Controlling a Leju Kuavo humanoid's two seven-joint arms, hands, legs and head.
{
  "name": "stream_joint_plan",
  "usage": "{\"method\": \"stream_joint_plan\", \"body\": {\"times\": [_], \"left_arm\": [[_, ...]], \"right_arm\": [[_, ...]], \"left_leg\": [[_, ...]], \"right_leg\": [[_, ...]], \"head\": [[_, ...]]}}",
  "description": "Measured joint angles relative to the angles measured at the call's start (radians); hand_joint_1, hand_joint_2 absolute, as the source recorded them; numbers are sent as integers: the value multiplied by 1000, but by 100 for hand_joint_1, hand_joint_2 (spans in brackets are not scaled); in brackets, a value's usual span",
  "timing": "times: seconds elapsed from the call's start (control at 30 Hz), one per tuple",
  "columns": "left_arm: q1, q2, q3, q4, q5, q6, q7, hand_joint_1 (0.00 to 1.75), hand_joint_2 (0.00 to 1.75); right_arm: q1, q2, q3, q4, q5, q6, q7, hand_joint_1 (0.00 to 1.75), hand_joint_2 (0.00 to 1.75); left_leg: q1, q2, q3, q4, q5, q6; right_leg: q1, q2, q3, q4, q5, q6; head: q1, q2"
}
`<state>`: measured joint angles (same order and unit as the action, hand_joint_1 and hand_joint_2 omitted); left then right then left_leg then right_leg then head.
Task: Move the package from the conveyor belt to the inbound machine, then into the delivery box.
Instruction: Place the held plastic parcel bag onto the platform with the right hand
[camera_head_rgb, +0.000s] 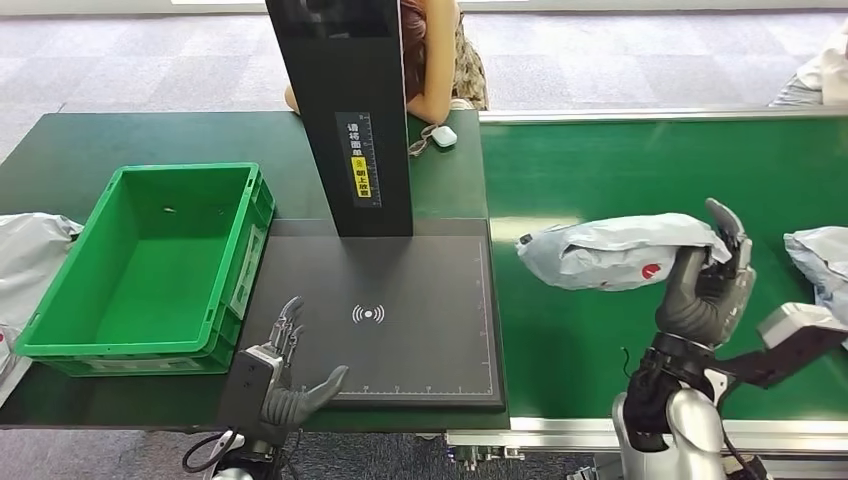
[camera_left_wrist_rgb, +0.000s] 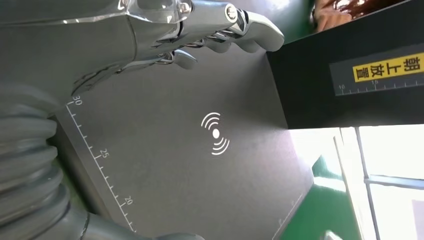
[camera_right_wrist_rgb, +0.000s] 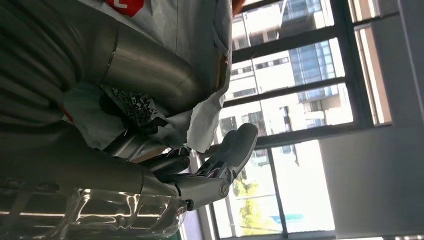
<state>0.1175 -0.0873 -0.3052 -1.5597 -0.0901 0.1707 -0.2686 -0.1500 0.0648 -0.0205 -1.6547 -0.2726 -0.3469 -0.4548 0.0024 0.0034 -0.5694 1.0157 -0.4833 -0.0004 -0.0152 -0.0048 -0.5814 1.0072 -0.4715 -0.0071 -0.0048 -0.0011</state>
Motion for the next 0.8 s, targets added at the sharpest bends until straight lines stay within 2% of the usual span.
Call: {"method": "stream_joint_plan", "body": {"times": [0.23,0.47,0.63,0.8], "left_arm": [[2,-4,-4,0,5,7,-13,0,175],[-4,-4,-2,-1,25,44,-24,0,175],[-11,-3,29,-14,50,107,-50,0,175],[-12,0,69,-48,70,159,-67,0,175]], "right_arm": [[-186,-11,215,171,-10,119,83,175,175],[-369,19,414,420,-134,197,201,175,175],[-412,46,522,564,-183,229,232,175,175],[-433,50,572,656,-210,209,250,170,175]], "left_leg": [[0,0,0,0,1,0],[1,1,0,0,1,-1],[1,-1,-1,0,2,-1],[1,-1,-1,0,2,-1]], "right_leg": [[0,0,0,1,0,0],[1,1,-1,1,1,-1],[1,-1,-1,1,1,-1],[1,-1,-1,1,1,-1]], "head": [[0,0],[0,0],[0,0],[0,0]]}}
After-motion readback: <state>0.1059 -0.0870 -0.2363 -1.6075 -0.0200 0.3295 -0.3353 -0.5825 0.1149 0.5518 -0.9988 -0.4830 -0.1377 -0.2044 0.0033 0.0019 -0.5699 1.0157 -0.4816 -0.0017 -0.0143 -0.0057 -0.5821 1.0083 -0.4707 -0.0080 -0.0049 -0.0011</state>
